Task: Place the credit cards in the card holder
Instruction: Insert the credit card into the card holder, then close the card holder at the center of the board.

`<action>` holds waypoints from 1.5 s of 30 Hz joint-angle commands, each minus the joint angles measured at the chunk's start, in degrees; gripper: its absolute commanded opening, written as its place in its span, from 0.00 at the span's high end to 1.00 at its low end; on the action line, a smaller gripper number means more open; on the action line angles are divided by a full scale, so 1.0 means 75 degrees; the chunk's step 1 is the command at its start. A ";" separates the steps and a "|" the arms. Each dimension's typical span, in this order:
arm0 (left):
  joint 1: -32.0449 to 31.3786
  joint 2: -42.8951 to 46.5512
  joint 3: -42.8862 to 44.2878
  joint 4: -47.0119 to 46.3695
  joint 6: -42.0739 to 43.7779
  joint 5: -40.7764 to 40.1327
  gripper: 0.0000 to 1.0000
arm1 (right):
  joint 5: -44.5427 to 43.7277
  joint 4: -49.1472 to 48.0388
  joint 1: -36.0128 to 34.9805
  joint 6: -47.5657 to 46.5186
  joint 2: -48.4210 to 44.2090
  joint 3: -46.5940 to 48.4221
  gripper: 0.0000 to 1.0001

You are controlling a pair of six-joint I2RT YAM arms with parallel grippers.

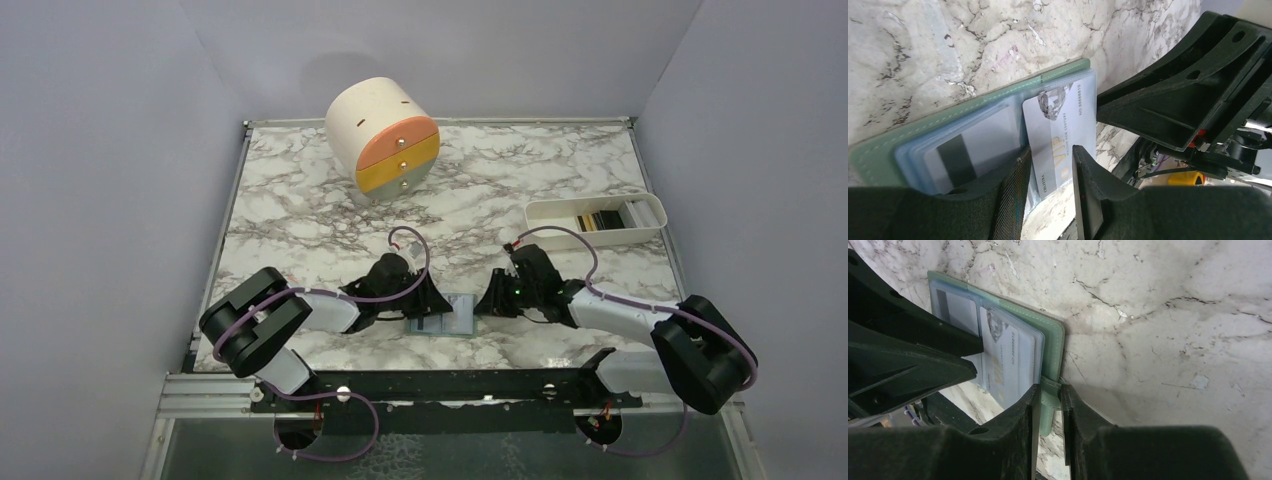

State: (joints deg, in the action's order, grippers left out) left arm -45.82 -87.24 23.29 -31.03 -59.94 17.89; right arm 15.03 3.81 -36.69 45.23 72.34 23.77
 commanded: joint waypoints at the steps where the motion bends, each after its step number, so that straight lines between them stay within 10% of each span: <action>1: -0.0198 -0.0147 0.0260 0.0334 0.0121 -0.0112 0.63 | 0.0389 -0.0809 -0.0042 0.0086 0.0269 -0.0239 0.79; 12: -0.0161 0.0145 0.0249 0.0569 0.0117 -0.0236 0.62 | 0.1082 -0.0970 -0.0051 -0.0350 0.0227 -0.0259 0.74; 23: 0.0601 0.1492 0.0630 0.3407 0.1224 -0.0586 0.45 | 0.1309 -0.1057 -0.0050 -0.0471 -0.0596 -0.0910 0.66; 37: 0.1928 0.2671 0.0877 0.5957 0.1795 -0.1469 0.39 | 0.0995 -0.2652 -0.1375 0.0046 0.1407 0.0185 0.66; 45: 0.2373 0.2788 0.0246 0.5104 0.1656 -0.0058 0.37 | 0.1431 -0.1609 -0.1696 -0.1774 0.2338 0.1396 0.66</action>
State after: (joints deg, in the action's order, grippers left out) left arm -30.15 -67.35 27.97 9.93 -47.79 10.94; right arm 25.17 -12.97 -49.15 40.66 89.30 30.85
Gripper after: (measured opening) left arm 0.629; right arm 0.343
